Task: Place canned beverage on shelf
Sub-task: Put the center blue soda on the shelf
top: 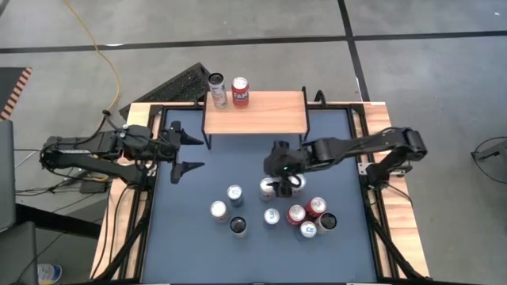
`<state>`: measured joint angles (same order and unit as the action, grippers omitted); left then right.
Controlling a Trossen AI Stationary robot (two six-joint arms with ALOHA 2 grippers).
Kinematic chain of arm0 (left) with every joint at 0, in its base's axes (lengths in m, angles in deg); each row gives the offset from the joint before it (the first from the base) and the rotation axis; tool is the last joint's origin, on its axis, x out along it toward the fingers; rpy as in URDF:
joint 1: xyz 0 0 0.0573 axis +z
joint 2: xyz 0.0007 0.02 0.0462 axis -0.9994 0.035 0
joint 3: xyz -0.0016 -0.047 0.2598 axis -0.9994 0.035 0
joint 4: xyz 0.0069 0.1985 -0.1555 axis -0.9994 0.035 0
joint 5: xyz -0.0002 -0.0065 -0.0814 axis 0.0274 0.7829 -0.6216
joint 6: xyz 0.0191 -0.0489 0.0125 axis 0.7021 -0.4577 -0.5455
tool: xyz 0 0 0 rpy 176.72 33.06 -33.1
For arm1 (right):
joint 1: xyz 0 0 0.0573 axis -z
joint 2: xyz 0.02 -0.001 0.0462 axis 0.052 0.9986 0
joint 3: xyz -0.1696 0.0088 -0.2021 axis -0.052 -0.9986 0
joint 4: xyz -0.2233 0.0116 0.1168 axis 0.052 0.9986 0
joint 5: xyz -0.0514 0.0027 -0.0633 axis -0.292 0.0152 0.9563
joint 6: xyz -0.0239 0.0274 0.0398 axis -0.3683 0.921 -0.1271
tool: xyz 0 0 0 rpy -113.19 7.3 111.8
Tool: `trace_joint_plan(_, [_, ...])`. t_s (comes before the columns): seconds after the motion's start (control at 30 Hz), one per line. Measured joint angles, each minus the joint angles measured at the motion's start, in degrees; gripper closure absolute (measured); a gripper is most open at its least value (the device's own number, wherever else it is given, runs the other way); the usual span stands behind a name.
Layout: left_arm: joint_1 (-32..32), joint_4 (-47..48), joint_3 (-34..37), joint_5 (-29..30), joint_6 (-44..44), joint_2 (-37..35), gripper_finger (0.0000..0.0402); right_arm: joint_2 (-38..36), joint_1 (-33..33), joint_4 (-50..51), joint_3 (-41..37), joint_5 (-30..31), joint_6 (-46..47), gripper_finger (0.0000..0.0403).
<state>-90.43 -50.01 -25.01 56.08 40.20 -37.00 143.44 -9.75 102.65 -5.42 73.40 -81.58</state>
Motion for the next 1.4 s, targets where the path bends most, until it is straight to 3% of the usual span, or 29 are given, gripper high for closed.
trace_joint_plan(0.43, [0.0, 3.2, 0.0, 0.0, -1.6, 0.0, 0.0069, 10.7, -1.3, 12.1, 9.7, -3.1, 4.1, 0.0042])
trace_joint_plan(0.7, [0.0, 3.1, 0.0, 0.0, -1.2, 0.0, 0.0069, 8.1, -5.8, 19.9, 14.0, 1.5, 8.7, 0.0042])
trace_joint_plan(1.0, [0.0, 3.1, 0.0, 0.0, -0.6, 0.0, 0.0069, 5.9, -14.7, 15.6, 15.9, 1.4, 15.7, 0.0043])
trace_joint_plan(1.4, [0.0, 3.9, 0.0, -0.8, -3.1, 0.5, 0.0069, 13.0, -17.3, 15.0, 15.9, 1.5, 17.0, 0.0042])
